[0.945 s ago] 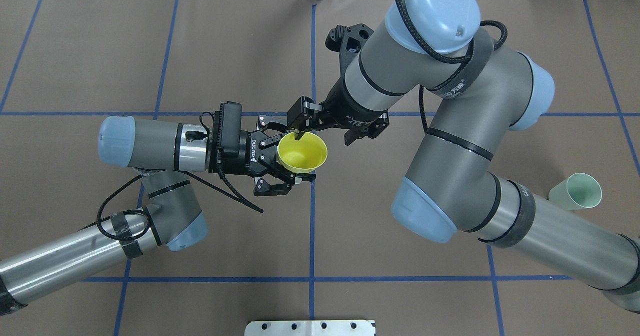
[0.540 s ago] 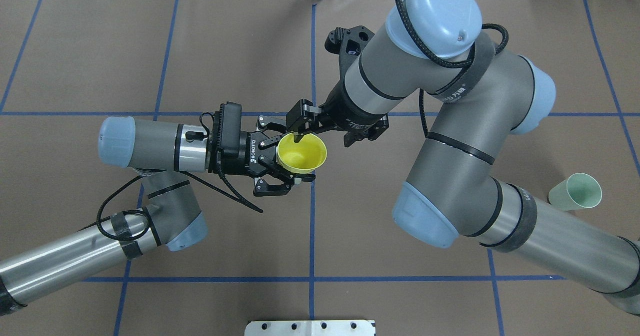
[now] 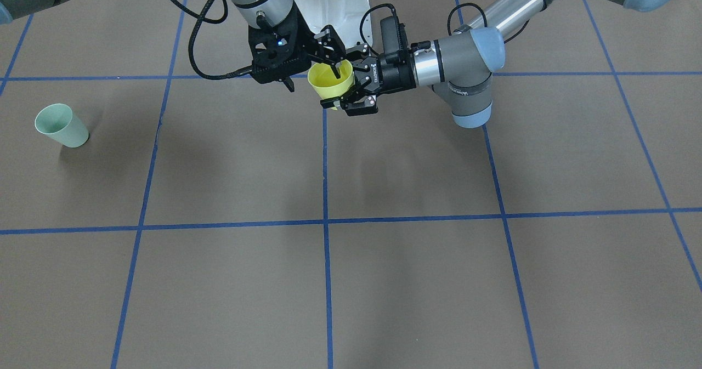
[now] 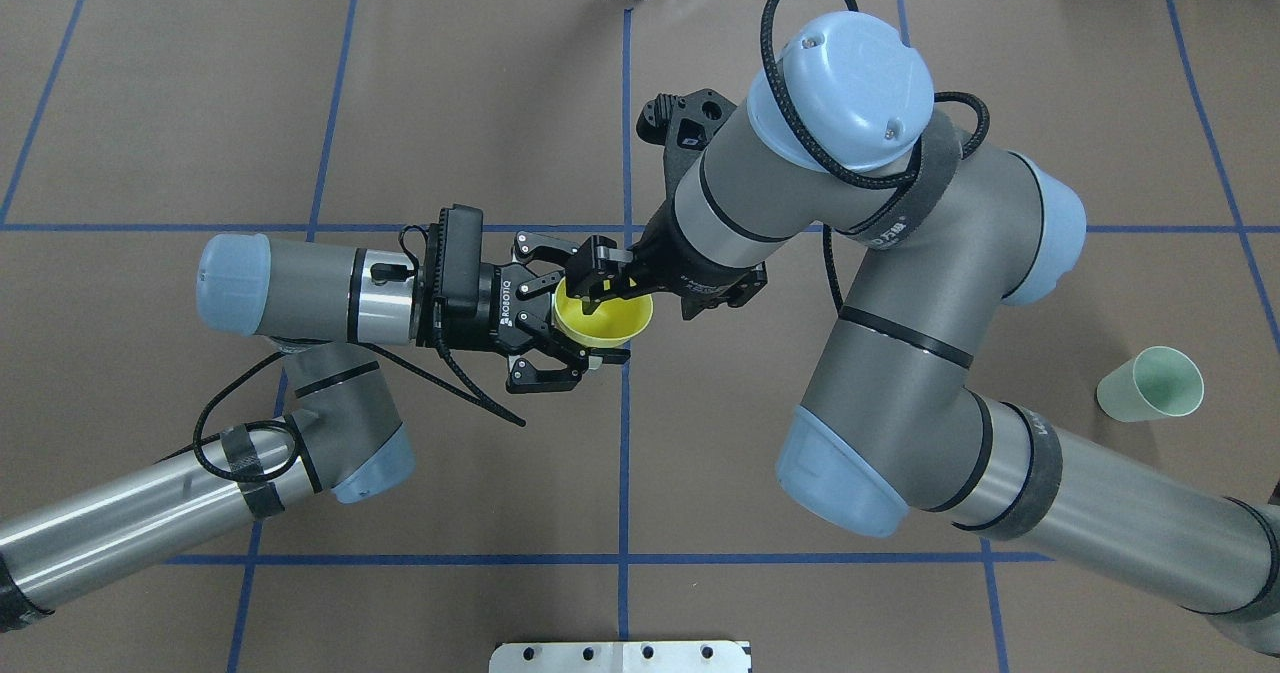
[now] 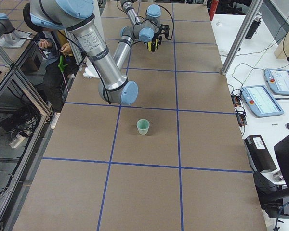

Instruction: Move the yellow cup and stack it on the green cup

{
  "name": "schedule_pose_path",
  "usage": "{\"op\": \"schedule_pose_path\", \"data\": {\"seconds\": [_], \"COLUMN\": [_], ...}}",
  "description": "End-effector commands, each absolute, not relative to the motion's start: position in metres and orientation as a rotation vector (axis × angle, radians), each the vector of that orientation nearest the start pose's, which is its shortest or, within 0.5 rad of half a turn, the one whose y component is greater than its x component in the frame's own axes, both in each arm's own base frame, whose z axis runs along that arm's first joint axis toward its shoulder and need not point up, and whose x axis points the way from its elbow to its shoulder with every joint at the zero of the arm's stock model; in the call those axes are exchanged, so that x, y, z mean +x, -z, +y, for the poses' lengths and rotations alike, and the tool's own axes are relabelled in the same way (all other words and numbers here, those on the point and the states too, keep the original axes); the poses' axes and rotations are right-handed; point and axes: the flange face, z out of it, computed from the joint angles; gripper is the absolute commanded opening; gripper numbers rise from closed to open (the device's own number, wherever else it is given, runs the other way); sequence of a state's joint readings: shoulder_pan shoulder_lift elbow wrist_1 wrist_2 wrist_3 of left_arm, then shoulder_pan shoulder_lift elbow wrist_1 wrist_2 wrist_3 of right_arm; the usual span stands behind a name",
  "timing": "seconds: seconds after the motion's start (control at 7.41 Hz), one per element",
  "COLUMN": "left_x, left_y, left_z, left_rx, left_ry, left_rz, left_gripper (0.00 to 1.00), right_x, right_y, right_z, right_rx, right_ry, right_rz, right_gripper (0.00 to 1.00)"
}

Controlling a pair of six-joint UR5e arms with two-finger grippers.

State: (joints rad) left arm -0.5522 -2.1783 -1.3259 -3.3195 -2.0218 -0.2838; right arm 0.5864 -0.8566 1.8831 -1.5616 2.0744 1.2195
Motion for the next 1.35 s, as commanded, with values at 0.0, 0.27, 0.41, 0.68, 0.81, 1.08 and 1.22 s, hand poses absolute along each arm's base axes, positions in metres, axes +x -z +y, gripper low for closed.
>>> {"op": "schedule_pose_path", "data": {"seconds": [0.0, 0.27, 0.41, 0.68, 0.81, 1.08, 1.22], "left_x": [0.493, 0.493, 0.494, 0.493, 0.495, 0.51, 0.511], "left_y": [-0.241, -0.241, -0.242, -0.242, -0.242, -0.242, -0.243], "left_z": [-0.41, -0.409, -0.409, -0.407, -0.405, -0.385, -0.384], "left_rx": [1.553, 1.553, 1.551, 1.556, 1.545, 1.518, 1.519], "left_ry": [-0.905, -0.906, -0.907, -0.911, -0.911, -0.932, -0.931], "left_rz": [1.538, 1.54, 1.54, 1.549, 1.556, 1.596, 1.598], "left_gripper": [0.11, 0.13, 0.15, 0.48, 0.74, 1.0, 1.0], "right_x": [-0.467, -0.466, -0.466, -0.463, -0.463, -0.456, -0.454], "right_y": [-0.111, -0.109, -0.108, -0.105, -0.107, -0.122, -0.132], "right_z": [-0.401, -0.4, -0.4, -0.398, -0.399, -0.397, -0.4], "right_rx": [0.052, 0.053, 0.053, 0.052, 0.051, 0.046, 0.043], "right_ry": [0.054, 0.056, 0.062, 0.066, 0.063, 0.055, 0.043], "right_rz": [-1.094, -1.099, -1.103, -1.111, -1.108, -1.095, -1.08], "right_gripper": [0.71, 0.0, 0.0, 0.0, 0.0, 0.0, 0.0]}}
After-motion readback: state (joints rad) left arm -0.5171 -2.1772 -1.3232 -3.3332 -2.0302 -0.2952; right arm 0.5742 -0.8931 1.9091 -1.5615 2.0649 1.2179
